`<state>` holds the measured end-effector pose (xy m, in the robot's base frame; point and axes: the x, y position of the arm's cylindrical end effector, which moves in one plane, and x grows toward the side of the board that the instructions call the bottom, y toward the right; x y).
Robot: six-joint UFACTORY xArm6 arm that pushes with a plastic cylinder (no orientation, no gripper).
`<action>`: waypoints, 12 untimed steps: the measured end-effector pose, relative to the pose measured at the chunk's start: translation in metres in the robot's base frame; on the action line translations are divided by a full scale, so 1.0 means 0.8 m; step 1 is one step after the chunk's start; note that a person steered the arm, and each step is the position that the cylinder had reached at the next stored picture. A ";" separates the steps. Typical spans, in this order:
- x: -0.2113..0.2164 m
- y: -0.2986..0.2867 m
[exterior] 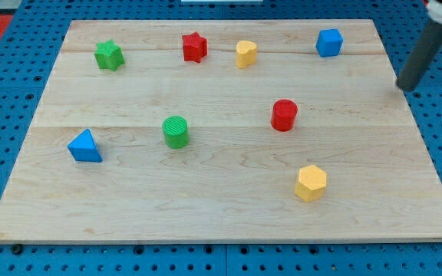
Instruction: Move the green star towards top of the board
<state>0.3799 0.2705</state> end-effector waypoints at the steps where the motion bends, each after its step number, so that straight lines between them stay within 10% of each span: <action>1: 0.040 -0.066; 8: 0.005 -0.186; 12: 0.013 -0.488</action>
<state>0.3905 -0.1197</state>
